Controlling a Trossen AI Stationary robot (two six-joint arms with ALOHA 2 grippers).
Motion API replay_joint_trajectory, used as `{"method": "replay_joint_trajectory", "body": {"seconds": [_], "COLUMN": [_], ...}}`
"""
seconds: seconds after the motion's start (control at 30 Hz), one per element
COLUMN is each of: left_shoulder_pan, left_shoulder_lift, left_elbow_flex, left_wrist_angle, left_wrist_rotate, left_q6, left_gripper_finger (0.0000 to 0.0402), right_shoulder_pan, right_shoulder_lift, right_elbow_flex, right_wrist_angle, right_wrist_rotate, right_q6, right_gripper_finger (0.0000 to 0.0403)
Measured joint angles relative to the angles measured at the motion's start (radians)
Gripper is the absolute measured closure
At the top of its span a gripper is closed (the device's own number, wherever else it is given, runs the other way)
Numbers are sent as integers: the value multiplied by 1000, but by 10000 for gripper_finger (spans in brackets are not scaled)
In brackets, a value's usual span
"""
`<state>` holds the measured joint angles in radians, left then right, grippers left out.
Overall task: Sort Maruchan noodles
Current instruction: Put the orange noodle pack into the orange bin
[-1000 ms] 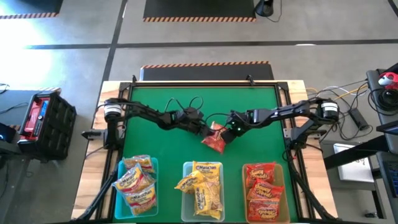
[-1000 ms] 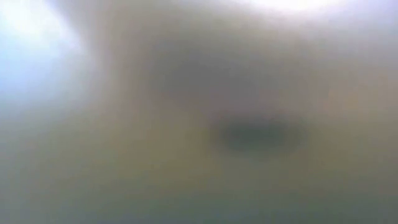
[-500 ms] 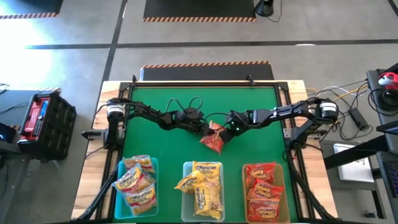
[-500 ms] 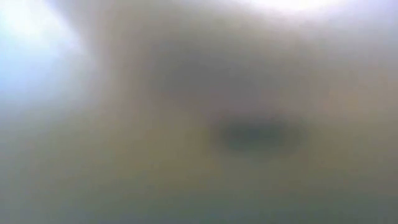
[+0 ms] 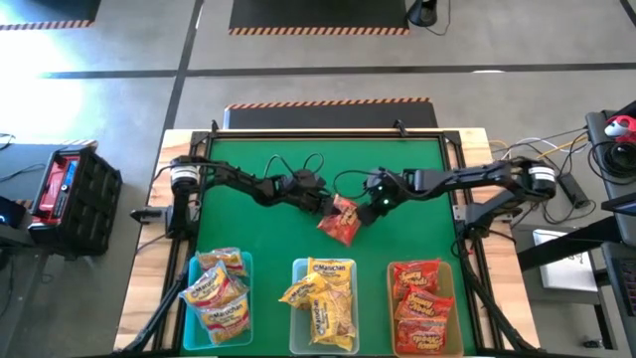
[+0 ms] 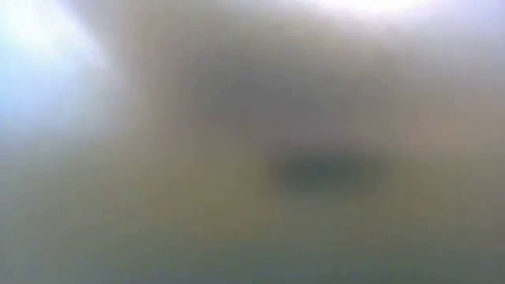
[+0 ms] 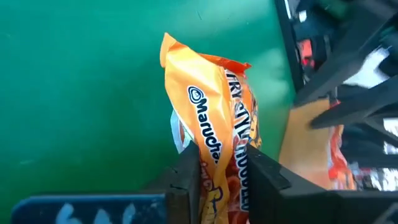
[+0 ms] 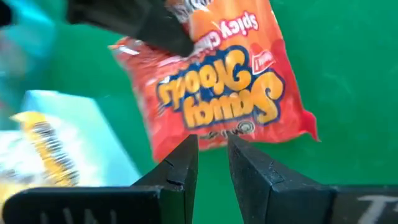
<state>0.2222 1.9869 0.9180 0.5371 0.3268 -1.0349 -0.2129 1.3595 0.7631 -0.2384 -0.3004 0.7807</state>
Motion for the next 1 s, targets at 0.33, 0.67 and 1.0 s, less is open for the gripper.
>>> {"method": "replay_joint_trajectory", "body": {"seconds": [0.33, 0.67, 1.0], "left_shoulder_pan": [40, 36, 37], "left_shoulder_lift": [-23, -34, -31], "left_elbow_flex": [-1, -1, 75], "left_wrist_angle": [7, 206, 231], "left_wrist_rotate": [289, 494, 449], "left_q6": [142, 177, 186], "left_gripper_finger": [344, 344, 345], "right_shoulder_pan": [-43, -90, -91], "right_shoulder_lift": [-205, -210, -174], "right_elbow_flex": [0, 0, 2], "right_wrist_angle": [-136, -125, 77], "right_wrist_rotate": [-131, -182, -256], "right_q6": [38, 92, 146], "right_gripper_finger": [284, 199, 157]}}
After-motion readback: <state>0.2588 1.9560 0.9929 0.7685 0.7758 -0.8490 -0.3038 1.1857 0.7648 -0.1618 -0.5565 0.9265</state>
